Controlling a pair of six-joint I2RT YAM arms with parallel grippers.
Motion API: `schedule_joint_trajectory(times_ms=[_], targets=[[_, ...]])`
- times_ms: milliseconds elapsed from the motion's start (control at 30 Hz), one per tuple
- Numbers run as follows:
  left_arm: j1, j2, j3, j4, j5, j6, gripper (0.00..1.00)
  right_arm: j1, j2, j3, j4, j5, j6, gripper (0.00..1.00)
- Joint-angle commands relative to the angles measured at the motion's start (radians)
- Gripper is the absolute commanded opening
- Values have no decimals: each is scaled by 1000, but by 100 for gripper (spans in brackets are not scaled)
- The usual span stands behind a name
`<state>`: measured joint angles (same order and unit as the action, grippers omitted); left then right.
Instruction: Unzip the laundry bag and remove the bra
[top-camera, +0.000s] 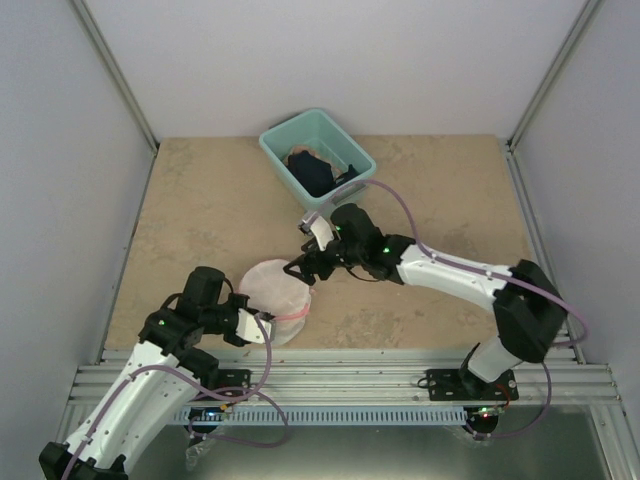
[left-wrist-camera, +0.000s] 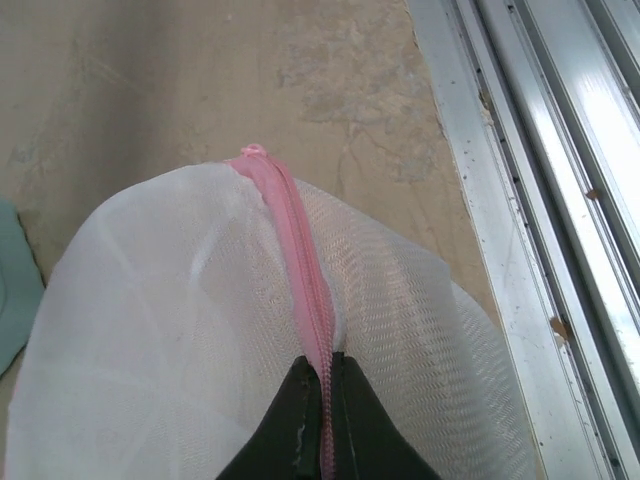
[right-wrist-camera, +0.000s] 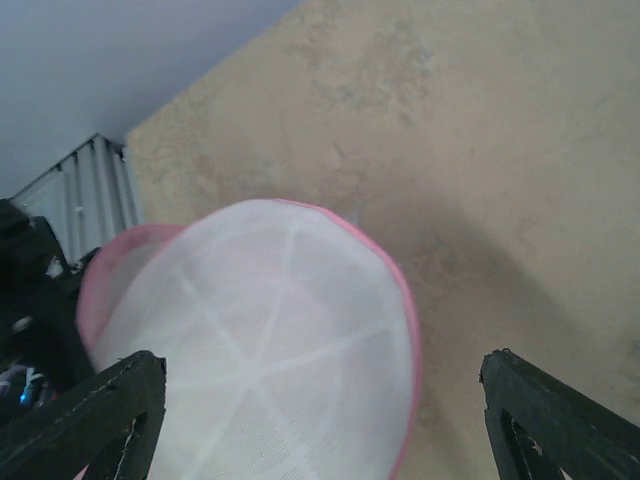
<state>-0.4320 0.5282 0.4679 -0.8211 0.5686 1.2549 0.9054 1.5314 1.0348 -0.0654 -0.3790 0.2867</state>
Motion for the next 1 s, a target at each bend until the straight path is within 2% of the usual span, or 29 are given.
schedule_joint_trajectory(times_ms=[0, 133, 200, 367, 433, 500, 600, 633, 667, 700, 733, 767, 867, 967], targets=[[-4, -12, -24, -52, -9, 81, 0, -3, 133, 101, -116, -17, 10, 85], [-4, -20, -38, -62, -17, 98, 0, -4, 222, 187, -149, -45, -30, 81], [-3, -22, -40, -60, -17, 95, 0, -4, 253, 215, -156, -73, -54, 75], [-4, -23, -46, -57, -21, 97, 0, -2, 273, 196, -121, -200, -99, 52], [-4, -23, -48, -55, -22, 96, 0, -2, 264, 185, -121, -205, -110, 37], [-3, -24, -52, -50, -22, 89, 0, -2, 244, 171, -114, -207, -121, 28], [-3, -28, -49, -18, -17, 31, 0, -2, 201, 138, -98, -209, -145, 7], [-4, -31, -45, 1, -10, -6, 9, -3, 188, 127, -93, -205, -152, 2], [-4, -36, -40, 26, -2, -59, 32, -4, 172, 117, -93, -201, -159, 1], [-3, -44, -34, 66, 7, -122, 52, -5, 157, 107, -93, -200, -166, 1], [-4, -51, -26, 108, 11, -211, 66, -6, 142, 96, -95, -198, -176, 1], [-4, -60, -15, 159, 17, -304, 75, -8, 123, 83, -94, -199, -184, 1], [0, -82, 27, 324, 46, -594, 83, -10, 76, 50, -84, -221, -212, 0], [48, -91, 62, 506, 53, -928, 87, -14, 31, 7, -54, -252, -245, 0]])
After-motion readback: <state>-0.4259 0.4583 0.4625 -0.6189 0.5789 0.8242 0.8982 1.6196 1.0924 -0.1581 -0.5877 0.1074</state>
